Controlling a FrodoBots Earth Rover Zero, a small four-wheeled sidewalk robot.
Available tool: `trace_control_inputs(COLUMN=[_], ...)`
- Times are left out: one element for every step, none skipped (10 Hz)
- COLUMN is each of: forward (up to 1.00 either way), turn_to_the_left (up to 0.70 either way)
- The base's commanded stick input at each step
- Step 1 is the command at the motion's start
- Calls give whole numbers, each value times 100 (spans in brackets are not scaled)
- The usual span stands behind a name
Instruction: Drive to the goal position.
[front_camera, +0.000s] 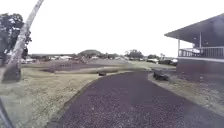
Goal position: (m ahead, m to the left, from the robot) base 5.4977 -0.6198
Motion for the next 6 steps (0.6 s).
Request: trace_control_inputs(forward=[85, 85, 85, 85, 85, 85], turn_to_the_left=[-3, -12, -27, -34, -34, -34])
